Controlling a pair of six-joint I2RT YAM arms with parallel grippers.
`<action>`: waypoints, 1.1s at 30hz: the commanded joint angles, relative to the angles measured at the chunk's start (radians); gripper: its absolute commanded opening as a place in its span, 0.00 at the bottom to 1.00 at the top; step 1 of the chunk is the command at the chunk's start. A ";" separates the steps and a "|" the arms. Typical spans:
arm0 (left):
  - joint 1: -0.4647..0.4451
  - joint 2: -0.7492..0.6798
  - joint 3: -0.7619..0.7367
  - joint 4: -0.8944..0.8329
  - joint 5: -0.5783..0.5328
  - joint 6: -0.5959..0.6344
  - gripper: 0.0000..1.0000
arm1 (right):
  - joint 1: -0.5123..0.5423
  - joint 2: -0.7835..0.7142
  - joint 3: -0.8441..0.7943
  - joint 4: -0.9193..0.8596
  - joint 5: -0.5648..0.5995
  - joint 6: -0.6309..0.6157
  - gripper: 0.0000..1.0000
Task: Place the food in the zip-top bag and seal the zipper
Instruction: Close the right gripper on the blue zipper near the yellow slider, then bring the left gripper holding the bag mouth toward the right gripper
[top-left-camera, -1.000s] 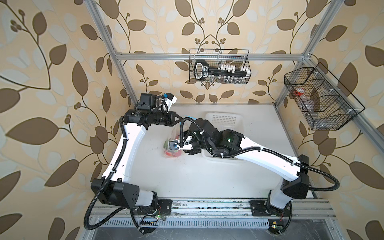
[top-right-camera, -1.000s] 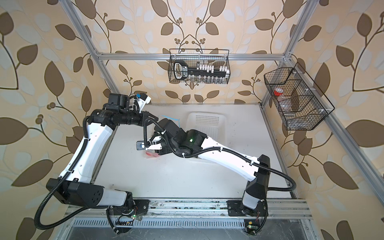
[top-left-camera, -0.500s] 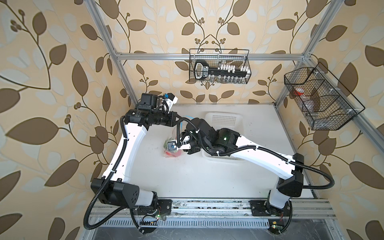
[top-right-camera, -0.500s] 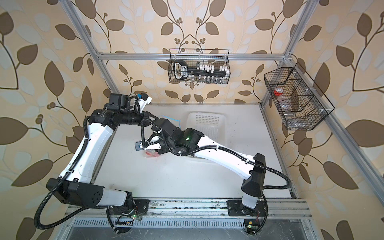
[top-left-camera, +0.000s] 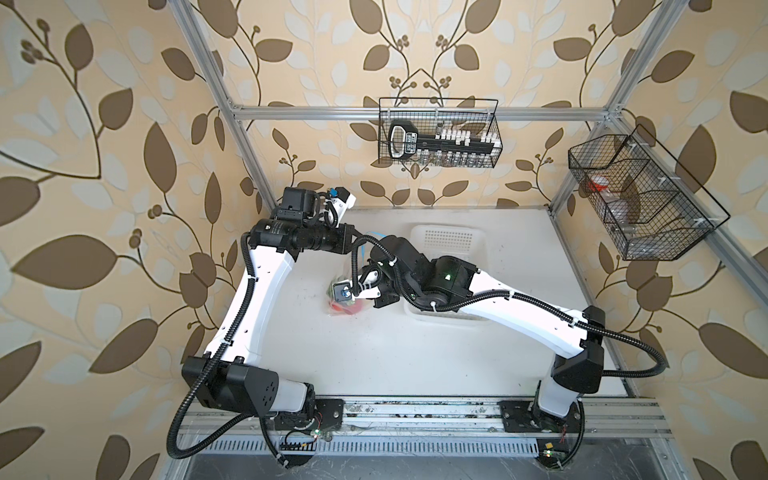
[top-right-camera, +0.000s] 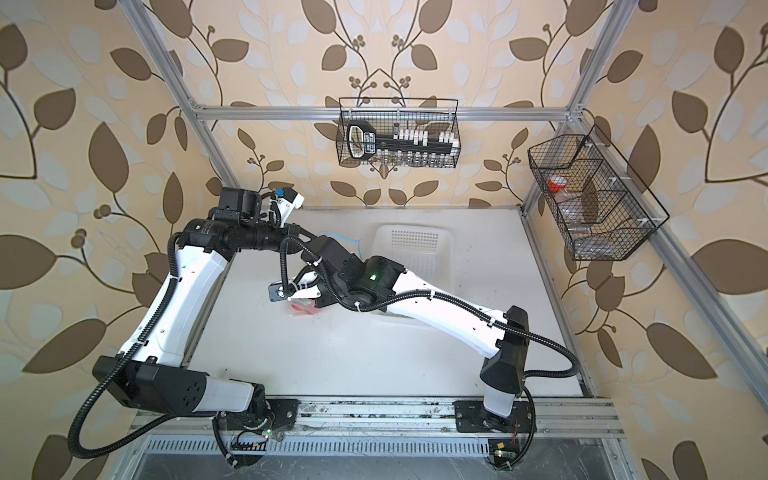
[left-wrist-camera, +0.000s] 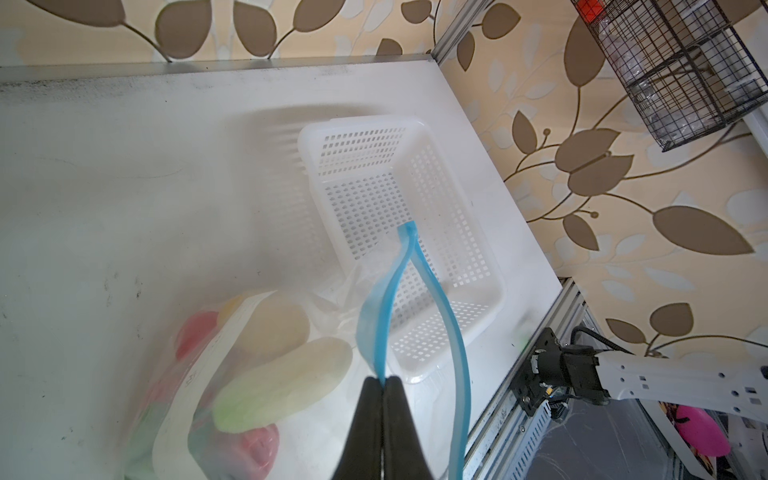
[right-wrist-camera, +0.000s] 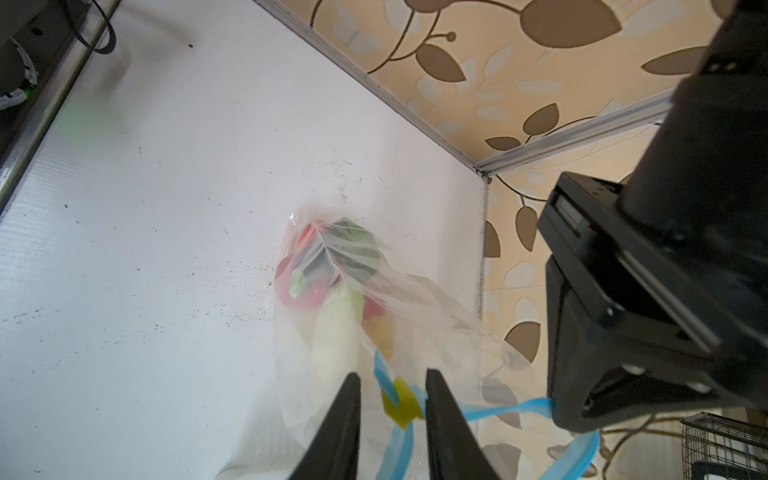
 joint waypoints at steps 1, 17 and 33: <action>-0.008 -0.041 -0.002 0.009 0.007 0.027 0.00 | 0.009 0.026 0.041 -0.008 0.008 -0.022 0.30; -0.010 -0.043 -0.007 0.007 -0.014 0.030 0.00 | 0.011 0.026 0.040 -0.019 0.028 -0.009 0.03; 0.193 -0.140 0.002 -0.065 -0.124 0.205 0.99 | -0.055 0.026 0.005 0.060 -0.057 0.239 0.00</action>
